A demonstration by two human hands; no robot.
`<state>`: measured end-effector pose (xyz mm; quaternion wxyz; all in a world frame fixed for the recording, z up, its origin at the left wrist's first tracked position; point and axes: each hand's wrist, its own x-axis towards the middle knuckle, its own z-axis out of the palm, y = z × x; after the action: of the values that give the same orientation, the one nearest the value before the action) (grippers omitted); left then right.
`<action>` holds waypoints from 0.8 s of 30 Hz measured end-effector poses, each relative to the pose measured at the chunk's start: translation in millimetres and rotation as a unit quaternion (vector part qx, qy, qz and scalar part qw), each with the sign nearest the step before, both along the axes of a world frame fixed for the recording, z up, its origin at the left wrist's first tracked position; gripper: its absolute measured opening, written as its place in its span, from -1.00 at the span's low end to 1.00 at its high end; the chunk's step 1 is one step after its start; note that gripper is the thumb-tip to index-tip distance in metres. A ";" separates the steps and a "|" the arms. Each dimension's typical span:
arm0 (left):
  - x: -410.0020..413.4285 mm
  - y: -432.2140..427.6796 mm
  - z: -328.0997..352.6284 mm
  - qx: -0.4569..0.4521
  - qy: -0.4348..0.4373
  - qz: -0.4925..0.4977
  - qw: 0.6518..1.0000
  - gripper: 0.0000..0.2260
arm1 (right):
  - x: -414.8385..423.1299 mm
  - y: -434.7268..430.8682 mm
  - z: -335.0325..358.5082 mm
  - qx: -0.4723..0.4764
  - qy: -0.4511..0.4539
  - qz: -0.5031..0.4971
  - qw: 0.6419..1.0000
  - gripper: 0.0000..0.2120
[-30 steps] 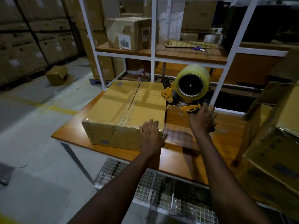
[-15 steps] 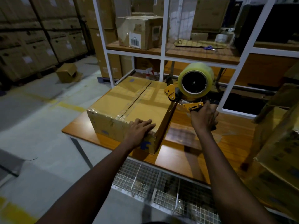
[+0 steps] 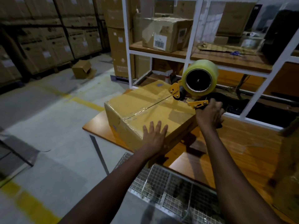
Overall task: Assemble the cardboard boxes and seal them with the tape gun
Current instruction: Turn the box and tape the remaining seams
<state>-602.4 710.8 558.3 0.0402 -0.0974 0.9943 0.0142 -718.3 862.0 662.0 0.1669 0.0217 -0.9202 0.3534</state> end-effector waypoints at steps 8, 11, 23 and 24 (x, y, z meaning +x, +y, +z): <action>47.9 -112.2 -1.5 -0.058 0.022 -0.121 0.991 -0.27 | 11.2 -46.7 -1.0 0.004 0.012 0.025 1.000 -0.70; 79.6 -174.1 -0.9 -0.117 0.074 -0.045 0.989 -0.32 | 15.5 -58.5 -2.0 -0.001 0.013 0.028 1.000 -0.71; 44.8 -71.7 1.2 0.066 0.025 0.073 0.995 -0.10 | 17.4 -44.0 -1.2 -0.001 0.007 0.006 1.000 -0.71; 39.4 -58.9 1.5 0.056 0.019 0.085 0.995 -0.13 | 17.3 -39.8 -1.0 0.002 0.008 0.004 1.000 -0.72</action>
<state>-563.0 651.8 559.9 0.0249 -0.1789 0.9807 0.0747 -701.0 822.2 661.0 0.1733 0.0287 -0.9193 0.3522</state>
